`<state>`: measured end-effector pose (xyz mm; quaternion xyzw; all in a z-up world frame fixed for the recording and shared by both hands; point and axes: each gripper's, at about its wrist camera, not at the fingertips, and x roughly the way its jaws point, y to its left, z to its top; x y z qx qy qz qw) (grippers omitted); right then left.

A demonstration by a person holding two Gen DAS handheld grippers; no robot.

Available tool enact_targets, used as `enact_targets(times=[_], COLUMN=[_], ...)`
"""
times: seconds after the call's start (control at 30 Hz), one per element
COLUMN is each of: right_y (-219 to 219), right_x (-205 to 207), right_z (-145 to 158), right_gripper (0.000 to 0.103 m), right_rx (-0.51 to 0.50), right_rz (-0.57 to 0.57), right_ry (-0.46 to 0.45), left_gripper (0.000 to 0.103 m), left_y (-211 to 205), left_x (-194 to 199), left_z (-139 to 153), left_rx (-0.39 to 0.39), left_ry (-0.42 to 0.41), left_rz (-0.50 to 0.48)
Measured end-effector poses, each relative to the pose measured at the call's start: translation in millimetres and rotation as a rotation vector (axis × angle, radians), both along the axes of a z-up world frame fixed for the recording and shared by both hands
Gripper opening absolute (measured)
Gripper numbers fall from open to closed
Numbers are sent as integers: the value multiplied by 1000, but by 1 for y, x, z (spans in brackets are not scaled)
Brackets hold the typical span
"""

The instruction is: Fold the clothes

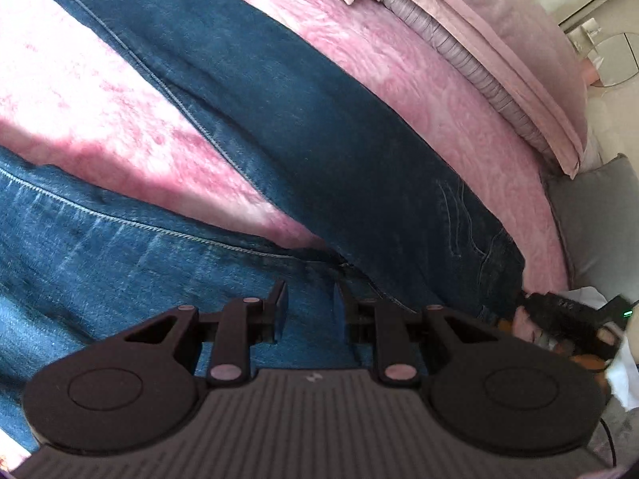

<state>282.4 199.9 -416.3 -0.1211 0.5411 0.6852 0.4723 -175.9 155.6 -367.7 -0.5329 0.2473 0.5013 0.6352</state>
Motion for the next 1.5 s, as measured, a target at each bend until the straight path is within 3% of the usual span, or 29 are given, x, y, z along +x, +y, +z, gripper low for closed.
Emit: enact_targets(times=[0.13, 0.2, 0.3, 0.37, 0.4, 0.43, 0.5, 0.6, 0.8, 0.93, 0.97, 1.0, 1.03, 1.1, 1.17, 1.27, 1.33, 1.43, 1.47, 1.5], right_y=[-8, 0, 15, 14, 12, 6, -7, -31, -83, -91, -89, -88, -87, -85, -88, -100, -96, -95, -102, -109], right_x=[-6, 6, -1, 5, 10, 17, 30, 38, 30, 24, 21, 17, 14, -2, 4, 18, 5, -1, 0, 1], right_z=[54, 35, -13, -12, -11, -8, 0, 11, 3, -4, -2, 0, 2, 20, 34, 19, 9, 12, 18, 24], right_gripper=[0, 0, 0, 0, 5, 18, 33, 35, 35, 35, 34, 4, 1, 0, 0, 0, 0, 8, 18, 40], right_rx=[162, 107, 20, 9, -8, -18, -35, -68, -192, -186, -176, -166, -156, -127, -147, -207, -200, -196, -195, -192], right_rz=[4, -37, -4, -53, -87, -114, -157, -152, -99, -94, -79, -64, -48, -6, -51, -133, -126, -142, -165, -188], right_ry=[-150, -188, -264, -216, -168, -128, -51, 77, 179, 198, 191, 183, 174, 41, 15, -3, -58, -75, -88, -103], left_gripper=[19, 19, 19, 19, 19, 19, 19, 19, 19, 19, 19, 19, 19, 19, 19, 19, 19, 19, 19, 19], left_y=[0, 1, 1, -2, -3, -5, -7, -10, -16, -20, -22, -23, -25, -27, -30, -36, -40, -46, -48, -50], left_x=[4, 6, 11, 11, 12, 11, 9, 8, 9, 5, 3, 2, 1, -1, -3, -7, -10, -14, -16, -18], left_z=[8, 2, -9, -11, -12, -13, -13, -12, -11, -12, -12, -12, -12, -12, -12, -15, -17, -16, -16, -15], left_rx=[33, 25, -5, -4, -6, -15, -29, -40, -49, -52, -52, -53, -54, -55, -52, -47, -50, -41, -41, -41], left_ry=[17, 26, 56, 68, 71, 69, 62, 45, 34, 34, 34, 35, 37, 41, 49, 58, 70, 82, 81, 80], left_rz=[-31, -45, -61, -77, -81, -79, -70, -62, -73, -67, -66, -65, -65, -65, -67, -65, -63, -59, -57, -55])
